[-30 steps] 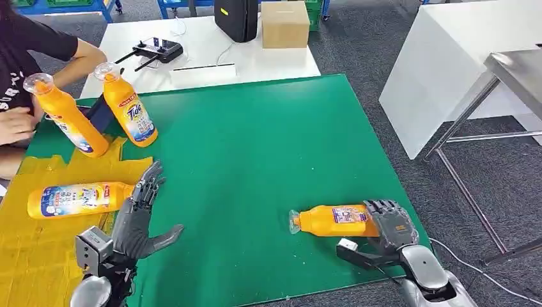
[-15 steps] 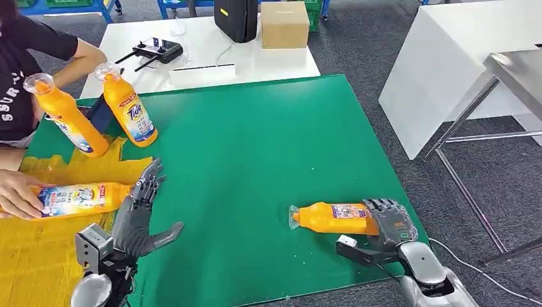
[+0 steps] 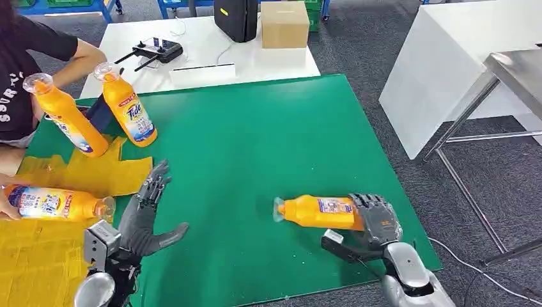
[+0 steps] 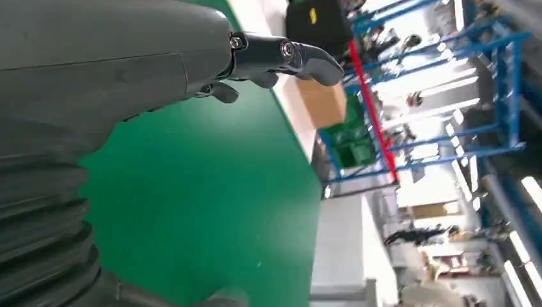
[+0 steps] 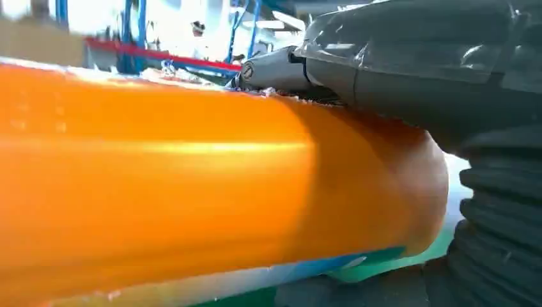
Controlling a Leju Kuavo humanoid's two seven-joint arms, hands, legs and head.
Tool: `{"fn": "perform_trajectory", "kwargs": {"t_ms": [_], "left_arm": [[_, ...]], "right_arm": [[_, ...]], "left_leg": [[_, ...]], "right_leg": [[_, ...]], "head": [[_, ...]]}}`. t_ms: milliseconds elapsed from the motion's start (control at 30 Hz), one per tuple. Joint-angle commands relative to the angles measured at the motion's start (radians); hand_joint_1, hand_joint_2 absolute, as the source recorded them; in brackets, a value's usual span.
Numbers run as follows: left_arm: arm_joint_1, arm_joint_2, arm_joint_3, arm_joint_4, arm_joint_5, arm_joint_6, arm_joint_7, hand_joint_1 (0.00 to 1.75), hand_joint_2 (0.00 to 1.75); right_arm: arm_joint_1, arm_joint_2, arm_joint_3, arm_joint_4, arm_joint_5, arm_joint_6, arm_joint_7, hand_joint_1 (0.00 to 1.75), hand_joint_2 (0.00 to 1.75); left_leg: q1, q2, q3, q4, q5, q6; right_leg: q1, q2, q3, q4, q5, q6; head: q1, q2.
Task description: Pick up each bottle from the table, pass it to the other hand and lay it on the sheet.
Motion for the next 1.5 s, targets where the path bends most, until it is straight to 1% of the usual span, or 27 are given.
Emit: {"fn": "perform_trajectory", "kwargs": {"t_ms": [33,67,100,200,233,267,300,533,633,700,867,933,1000,1033,1067,1167,1400,1500], "left_arm": [[-0.081,0.007,-0.178,0.174,0.038,-0.042,0.037,0.0,1.75],[-0.093,0.007,-0.197,0.196,0.037,-0.039,0.041,0.0,1.75],[-0.107,0.005,-0.217,0.219,0.047,-0.04,0.043,0.0,1.75],[-0.108,0.002,-0.22,0.219,0.047,-0.04,0.043,0.0,1.75],[-0.108,0.002,-0.22,0.219,0.047,-0.04,0.043,0.0,1.75],[-0.11,0.005,-0.219,0.22,0.049,-0.04,0.044,0.0,1.75],[-0.115,0.01,-0.226,0.222,0.063,-0.044,0.044,0.0,1.75],[-0.157,0.013,-0.238,0.253,0.112,-0.036,0.06,0.0,1.75],[-0.176,0.016,-0.242,0.274,0.151,-0.046,0.062,0.0,1.75],[-0.192,0.012,-0.243,0.289,0.17,-0.049,0.063,0.0,1.75],[-0.228,0.005,-0.246,0.32,0.203,-0.053,0.068,0.0,1.75],[-0.234,0.0,-0.241,0.325,0.217,-0.051,0.07,0.0,1.75],[-0.237,0.0,-0.241,0.325,0.218,-0.051,0.07,0.0,1.75],[-0.237,0.0,-0.241,0.325,0.218,-0.051,0.07,0.0,1.75],[-0.236,0.0,-0.241,0.326,0.218,-0.051,0.07,0.0,1.75],[-0.236,0.0,-0.242,0.326,0.218,-0.051,0.07,0.0,1.75],[-0.237,-0.001,-0.242,0.325,0.221,-0.05,0.07,0.0,1.75],[-0.249,-0.008,-0.242,0.335,0.24,-0.046,0.07,0.0,1.75]], "right_arm": [[-0.068,0.249,-0.108,-0.072,-0.328,-0.07,-0.159,1.75,1.75],[-0.079,0.251,-0.107,-0.066,-0.349,-0.072,-0.164,1.75,1.75],[-0.09,0.265,-0.115,-0.065,-0.411,-0.076,-0.195,1.75,1.75],[-0.093,0.266,-0.114,-0.065,-0.41,-0.075,-0.194,1.75,1.75],[-0.093,0.266,-0.114,-0.065,-0.41,-0.075,-0.194,1.75,1.75],[-0.093,0.266,-0.112,-0.061,-0.412,-0.075,-0.195,1.75,1.75],[-0.092,0.269,-0.111,-0.06,-0.449,-0.068,-0.221,1.75,1.75],[-0.101,0.324,-0.072,-0.016,-0.556,-0.059,-0.273,1.75,1.75],[-0.117,0.332,-0.042,0.02,-0.643,-0.016,-0.293,1.75,1.75],[-0.133,0.337,-0.019,0.053,-0.667,0.012,-0.294,1.75,1.75],[-0.165,0.371,0.07,0.153,-0.695,0.078,-0.299,1.75,1.75],[-0.169,0.383,0.114,0.183,-0.69,0.1,-0.299,1.75,1.75],[-0.163,0.393,0.124,0.193,-0.69,0.097,-0.301,1.75,1.75],[-0.163,0.393,0.124,0.193,-0.69,0.097,-0.301,1.75,1.75],[-0.166,0.39,0.122,0.194,-0.692,0.1,-0.301,1.75,1.75],[-0.168,0.386,0.121,0.194,-0.693,0.102,-0.3,1.75,1.75],[-0.169,0.386,0.133,0.197,-0.693,0.106,-0.3,1.75,1.75],[-0.186,0.395,0.205,0.257,-0.687,0.141,-0.292,1.75,1.75]], "left_leg": [[0.001,-0.002,0.0,-0.001,0.0,-0.002],[0.002,-0.003,0.001,0.0,-0.001,-0.002],[0.001,-0.002,0.0,0.0,0.0,-0.002],[0.001,-0.002,-0.003,0.0,0.0,-0.001],[0.002,-0.004,-0.001,0.0,-0.001,-0.002],[0.0,-0.002,-0.002,0.0,0.0,-0.001],[0.001,-0.003,-0.001,0.0,0.0,-0.002],[0.001,-0.003,-0.002,0.0,-0.001,-0.002],[0.001,-0.002,-0.002,0.0,0.0,-0.002],[0.001,-0.002,-0.002,0.0,0.0,-0.002],[0.002,-0.001,-0.001,-0.001,0.0,-0.002],[0.001,-0.001,-0.002,-0.001,0.0,-0.001],[0.003,-0.002,0.0,-0.001,-0.001,-0.003],[0.001,-0.002,-0.002,-0.001,0.0,-0.002],[0.002,-0.002,-0.001,-0.001,-0.001,-0.002],[0.001,-0.002,-0.003,-0.001,0.0,-0.001],[0.001,-0.003,-0.003,0.0,0.0,-0.002],[0.001,-0.003,-0.002,0.0,0.0,-0.002]], "right_leg": [[0.0,0.001,0.0,0.0,-0.001,-0.001],[0.001,0.002,0.001,0.0,-0.001,-0.001],[0.001,0.002,0.0,0.0,-0.001,-0.001],[0.001,0.0,-0.002,0.0,0.0,0.0],[0.002,0.001,0.0,0.0,-0.001,-0.001],[0.0,0.0,-0.002,0.0,0.0,0.0],[0.001,0.001,-0.001,0.0,-0.001,-0.001],[0.001,0.002,-0.001,0.0,-0.001,-0.002],[0.001,0.002,-0.001,0.0,0.0,-0.001],[0.001,0.002,-0.001,0.0,0.0,-0.001],[0.001,0.003,-0.001,-0.001,0.0,-0.001],[0.001,0.002,-0.002,0.0,0.0,-0.001],[0.002,0.004,0.0,-0.001,0.0,-0.002],[0.001,0.001,-0.002,0.0,0.0,-0.001],[0.002,0.002,0.0,-0.001,-0.001,-0.001],[0.001,0.001,-0.002,0.0,0.0,-0.001],[0.001,0.001,-0.002,0.0,0.0,-0.001],[0.001,0.001,-0.002,0.0,-0.001,-0.001]], "head": [[0.0,0.0],[0.001,0.0],[0.0,0.0],[0.001,0.0],[0.001,0.0],[0.001,0.0],[0.001,0.0],[0.001,0.0],[0.001,0.0],[0.0,0.0],[0.001,0.0],[0.001,0.0],[0.001,0.0],[0.001,0.0],[0.001,0.0],[0.0,0.0],[0.001,0.0],[0.001,0.0]]}}
